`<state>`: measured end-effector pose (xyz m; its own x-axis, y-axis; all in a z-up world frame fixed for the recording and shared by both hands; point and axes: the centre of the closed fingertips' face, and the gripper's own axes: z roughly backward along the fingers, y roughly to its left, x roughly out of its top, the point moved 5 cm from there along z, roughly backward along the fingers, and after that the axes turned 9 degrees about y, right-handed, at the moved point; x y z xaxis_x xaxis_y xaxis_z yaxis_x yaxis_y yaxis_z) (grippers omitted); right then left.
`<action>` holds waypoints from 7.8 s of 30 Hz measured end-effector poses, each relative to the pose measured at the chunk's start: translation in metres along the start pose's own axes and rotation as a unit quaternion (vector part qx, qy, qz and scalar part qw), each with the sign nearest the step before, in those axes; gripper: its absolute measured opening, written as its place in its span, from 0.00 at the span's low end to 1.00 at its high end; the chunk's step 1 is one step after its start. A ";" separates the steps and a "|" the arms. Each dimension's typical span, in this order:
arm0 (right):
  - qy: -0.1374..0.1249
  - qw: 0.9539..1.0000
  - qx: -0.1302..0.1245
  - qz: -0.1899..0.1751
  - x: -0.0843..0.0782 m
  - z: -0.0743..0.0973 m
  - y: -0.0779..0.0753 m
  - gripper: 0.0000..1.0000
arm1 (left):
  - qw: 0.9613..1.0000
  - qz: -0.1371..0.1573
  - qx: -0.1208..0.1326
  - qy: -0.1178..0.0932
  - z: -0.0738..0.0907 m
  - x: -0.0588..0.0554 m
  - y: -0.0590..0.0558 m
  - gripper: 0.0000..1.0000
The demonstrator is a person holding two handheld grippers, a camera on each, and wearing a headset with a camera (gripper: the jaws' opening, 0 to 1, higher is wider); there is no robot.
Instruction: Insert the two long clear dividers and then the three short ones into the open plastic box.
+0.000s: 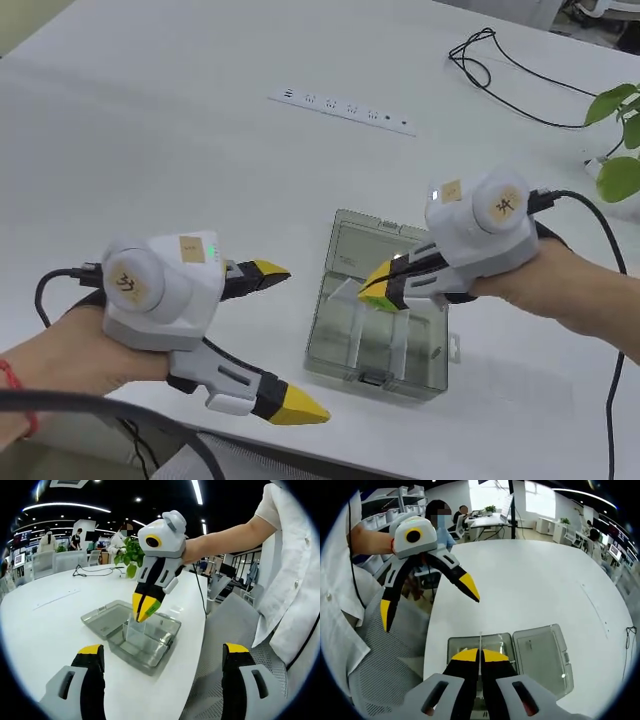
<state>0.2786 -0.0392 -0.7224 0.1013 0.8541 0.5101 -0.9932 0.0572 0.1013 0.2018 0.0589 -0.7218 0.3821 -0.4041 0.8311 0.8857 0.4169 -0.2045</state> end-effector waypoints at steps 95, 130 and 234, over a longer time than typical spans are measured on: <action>0.022 1.000 -0.016 0.013 0.006 -0.026 0.005 0.18 | 1.000 0.006 0.001 0.001 0.003 -0.004 0.000 0.99; 0.013 0.995 -0.064 -0.072 -0.095 0.074 0.009 0.38 | 1.000 -0.004 -0.018 0.017 -0.002 0.004 0.001 0.99; 0.045 0.973 -0.209 0.087 -0.035 0.093 0.052 0.33 | 0.983 0.151 -0.101 -0.041 -0.034 0.087 -0.008 0.66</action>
<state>0.2290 -0.1142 -0.6553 -0.0570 0.9103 0.4100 -0.9331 0.0975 -0.3462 0.2374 -0.0074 -0.6661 0.6205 -0.2164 0.7538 0.7724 0.3347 -0.5397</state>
